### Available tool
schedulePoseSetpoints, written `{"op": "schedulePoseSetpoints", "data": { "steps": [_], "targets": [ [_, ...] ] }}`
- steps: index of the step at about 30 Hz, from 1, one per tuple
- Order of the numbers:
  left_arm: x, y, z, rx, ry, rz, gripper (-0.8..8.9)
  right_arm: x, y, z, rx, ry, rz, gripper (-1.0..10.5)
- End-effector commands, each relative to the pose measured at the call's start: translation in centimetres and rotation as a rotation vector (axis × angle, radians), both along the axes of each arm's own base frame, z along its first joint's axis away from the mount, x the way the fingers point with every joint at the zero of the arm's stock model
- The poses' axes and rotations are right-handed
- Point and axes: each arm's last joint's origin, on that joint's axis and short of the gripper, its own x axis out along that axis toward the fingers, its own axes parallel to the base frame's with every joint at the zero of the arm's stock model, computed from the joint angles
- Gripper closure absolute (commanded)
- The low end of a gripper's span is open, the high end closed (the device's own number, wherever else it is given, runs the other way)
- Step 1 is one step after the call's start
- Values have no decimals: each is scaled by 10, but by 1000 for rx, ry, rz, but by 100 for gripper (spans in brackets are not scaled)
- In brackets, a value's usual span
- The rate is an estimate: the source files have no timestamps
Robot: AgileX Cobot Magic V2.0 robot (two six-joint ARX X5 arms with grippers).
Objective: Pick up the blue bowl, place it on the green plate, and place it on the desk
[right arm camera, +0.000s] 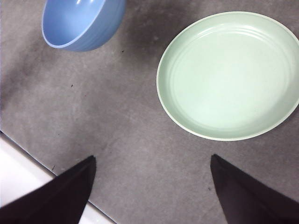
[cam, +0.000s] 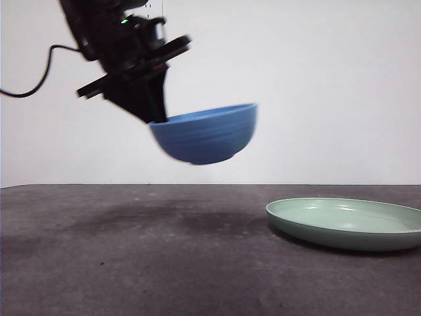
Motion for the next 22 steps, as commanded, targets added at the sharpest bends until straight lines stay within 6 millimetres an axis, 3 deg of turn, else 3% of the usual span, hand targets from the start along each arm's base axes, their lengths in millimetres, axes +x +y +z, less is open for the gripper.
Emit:
{"op": "schedulePoseSetpoints", "data": {
  "steps": [1,10,22],
  "targets": [
    [0,-19,10,-47,-27,-21,803,1,0,5,10,-11,-8,554],
    [13,-68,17,-89,-60,-92,803,-3,0,7,28,-12,-30,554],
    [42,-148,-18,-40,-2,-194,803,-24,-3,13,-1,-49,-81,554]
  ]
}}
